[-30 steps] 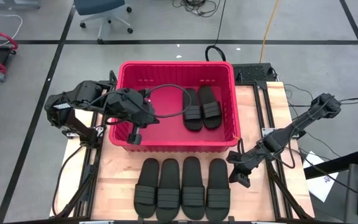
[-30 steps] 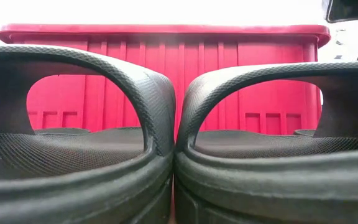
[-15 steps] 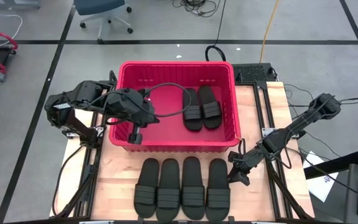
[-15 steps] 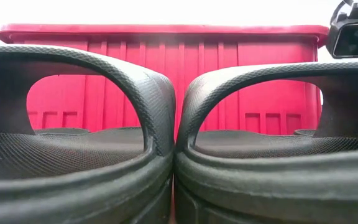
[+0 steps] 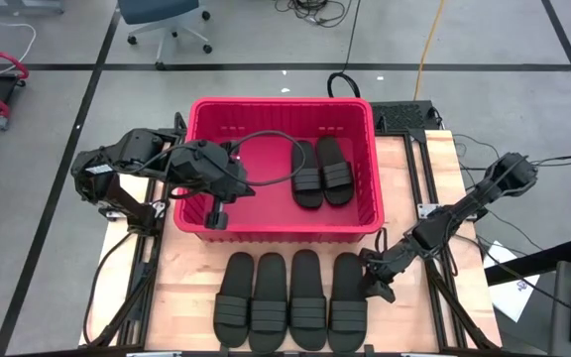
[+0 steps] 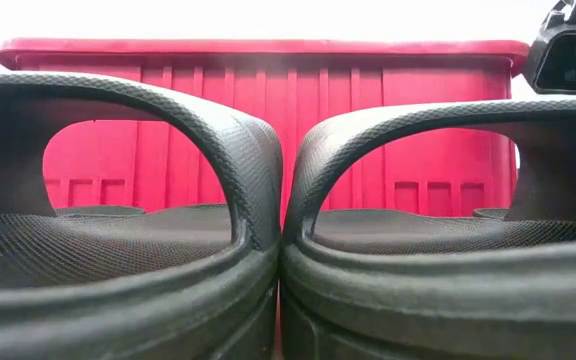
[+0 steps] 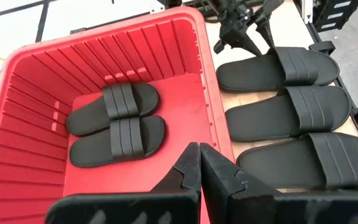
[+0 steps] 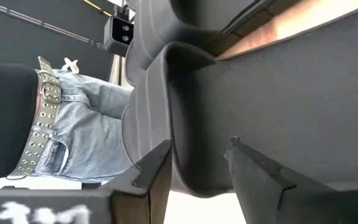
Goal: Pick and place slides into bin
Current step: Put the black slide into the red bin
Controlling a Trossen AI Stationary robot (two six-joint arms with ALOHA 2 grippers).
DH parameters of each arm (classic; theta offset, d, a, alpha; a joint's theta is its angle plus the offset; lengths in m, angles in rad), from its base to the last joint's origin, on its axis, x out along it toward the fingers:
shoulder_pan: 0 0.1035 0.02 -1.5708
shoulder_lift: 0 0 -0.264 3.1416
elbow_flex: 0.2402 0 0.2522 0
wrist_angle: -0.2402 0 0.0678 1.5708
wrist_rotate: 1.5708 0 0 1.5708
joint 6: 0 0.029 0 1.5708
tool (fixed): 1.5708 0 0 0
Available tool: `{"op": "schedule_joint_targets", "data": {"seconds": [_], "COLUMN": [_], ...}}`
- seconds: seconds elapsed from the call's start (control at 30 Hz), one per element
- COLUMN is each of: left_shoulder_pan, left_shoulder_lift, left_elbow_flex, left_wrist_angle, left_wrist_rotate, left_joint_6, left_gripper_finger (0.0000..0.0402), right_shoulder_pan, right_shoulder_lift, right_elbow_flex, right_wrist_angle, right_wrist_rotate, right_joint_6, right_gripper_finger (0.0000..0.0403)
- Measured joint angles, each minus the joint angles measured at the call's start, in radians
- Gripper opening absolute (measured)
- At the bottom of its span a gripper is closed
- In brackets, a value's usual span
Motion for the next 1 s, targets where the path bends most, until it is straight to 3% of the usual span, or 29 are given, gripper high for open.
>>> {"op": "schedule_joint_targets", "data": {"seconds": [0.73, 0.87, 1.0], "left_shoulder_pan": [0.000, 0.000, 0.000], "left_shoulder_lift": [0.000, 0.000, 0.000], "left_elbow_flex": [0.000, 0.000, 0.000], "left_wrist_angle": [0.008, 0.008, 0.007], "left_wrist_rotate": [0.000, 0.000, 0.000], "left_joint_6": [0.033, 0.038, 0.040], "left_gripper_finger": [0.0002, 0.0001, 0.0003], "right_shoulder_pan": [0.083, 0.084, 0.084], "right_shoulder_lift": [0.208, 0.214, 0.214], "right_elbow_flex": [0.001, 0.000, 0.000], "right_wrist_angle": [0.244, 0.292, 0.313], "right_wrist_rotate": [-0.001, -0.002, -0.003], "right_joint_6": [0.074, 0.074, 0.081], "right_gripper_finger": [0.0138, 0.0102, 0.0031]}}
